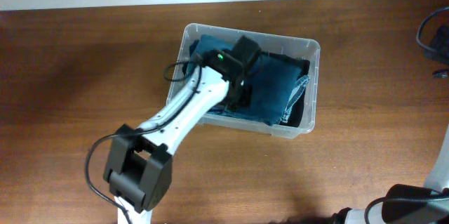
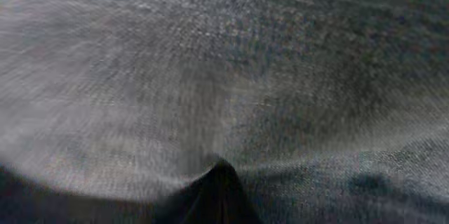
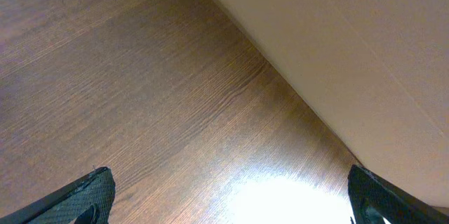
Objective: Pack container
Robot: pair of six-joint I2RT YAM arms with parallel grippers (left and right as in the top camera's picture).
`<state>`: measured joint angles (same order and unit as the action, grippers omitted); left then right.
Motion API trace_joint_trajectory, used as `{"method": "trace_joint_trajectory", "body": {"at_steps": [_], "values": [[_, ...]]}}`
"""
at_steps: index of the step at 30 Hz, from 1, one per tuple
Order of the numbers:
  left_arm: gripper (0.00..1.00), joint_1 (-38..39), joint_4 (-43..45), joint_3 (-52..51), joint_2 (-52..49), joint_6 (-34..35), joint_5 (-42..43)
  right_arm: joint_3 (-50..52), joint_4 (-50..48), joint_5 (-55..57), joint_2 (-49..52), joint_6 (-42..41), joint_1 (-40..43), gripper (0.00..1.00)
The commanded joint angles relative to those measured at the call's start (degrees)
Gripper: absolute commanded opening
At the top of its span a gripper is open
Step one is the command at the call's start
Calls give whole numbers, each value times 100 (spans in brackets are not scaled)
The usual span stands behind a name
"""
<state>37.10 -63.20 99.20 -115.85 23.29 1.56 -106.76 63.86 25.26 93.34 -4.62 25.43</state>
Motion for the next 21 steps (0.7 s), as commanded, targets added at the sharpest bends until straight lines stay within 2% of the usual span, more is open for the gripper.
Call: {"method": "trace_joint_trajectory", "body": {"at_steps": [1, 6, 15, 21], "values": [[0, 17, 603, -610, -247, 63, 59, -28, -15, 68, 2, -79, 9, 99], [0, -4, 903, -673, -223, 66, 61, -28, -17, 70, 2, -79, 9, 98], [0, 2, 70, 695, 289, 66, 33, -28, -17, 68, 2, -79, 9, 98], [0, 59, 151, 1025, 645, 98, 48, -28, -17, 70, 2, -79, 9, 98]]}}
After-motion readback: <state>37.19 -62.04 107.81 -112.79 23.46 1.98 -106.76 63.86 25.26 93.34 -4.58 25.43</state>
